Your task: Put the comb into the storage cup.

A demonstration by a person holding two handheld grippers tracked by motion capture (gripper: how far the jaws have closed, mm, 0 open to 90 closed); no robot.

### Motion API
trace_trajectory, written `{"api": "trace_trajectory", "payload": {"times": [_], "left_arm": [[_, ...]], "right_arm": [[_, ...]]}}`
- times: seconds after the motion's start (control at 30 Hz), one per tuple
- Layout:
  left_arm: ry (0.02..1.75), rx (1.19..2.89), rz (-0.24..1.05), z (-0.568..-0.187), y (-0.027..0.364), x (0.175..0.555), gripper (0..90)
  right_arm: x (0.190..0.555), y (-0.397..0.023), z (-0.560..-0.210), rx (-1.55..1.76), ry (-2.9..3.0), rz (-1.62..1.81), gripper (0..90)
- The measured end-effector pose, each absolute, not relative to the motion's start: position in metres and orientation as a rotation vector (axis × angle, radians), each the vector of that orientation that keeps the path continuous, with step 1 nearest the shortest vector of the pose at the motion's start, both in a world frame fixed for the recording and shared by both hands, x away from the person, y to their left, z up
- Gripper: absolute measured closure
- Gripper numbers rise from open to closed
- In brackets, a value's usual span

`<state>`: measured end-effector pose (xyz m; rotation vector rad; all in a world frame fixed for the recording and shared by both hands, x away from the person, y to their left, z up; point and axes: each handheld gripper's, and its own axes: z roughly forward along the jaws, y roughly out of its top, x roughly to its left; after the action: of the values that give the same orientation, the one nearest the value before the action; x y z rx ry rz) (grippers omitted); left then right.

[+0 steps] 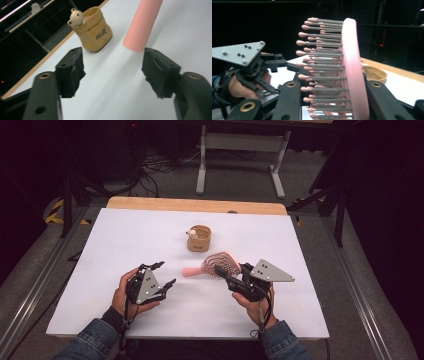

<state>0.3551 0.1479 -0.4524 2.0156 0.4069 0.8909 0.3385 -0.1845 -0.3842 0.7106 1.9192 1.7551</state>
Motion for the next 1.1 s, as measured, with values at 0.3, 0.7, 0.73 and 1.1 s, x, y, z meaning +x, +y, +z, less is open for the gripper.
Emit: {"api": "trace_trajectory", "payload": {"times": [0.3,0.7,0.73,1.1], "left_arm": [[0.532,1.886,0.814,-0.444,0.187,0.352,21.2],[0.576,1.892,0.72,-0.455,0.22,0.344,9.8],[0.585,1.911,0.716,-0.458,0.225,0.342,8.2],[0.626,1.874,0.711,-0.458,0.241,0.335,6.4]], "right_arm": [[0.34,-0.198,-0.378,0.721,1.867,1.744,63.4],[0.343,-0.213,-0.369,0.726,1.812,1.719,63.4],[0.343,-0.215,-0.367,0.727,1.804,1.717,63.4],[0.361,-0.219,-0.346,0.738,1.768,1.665,63.4]]}}
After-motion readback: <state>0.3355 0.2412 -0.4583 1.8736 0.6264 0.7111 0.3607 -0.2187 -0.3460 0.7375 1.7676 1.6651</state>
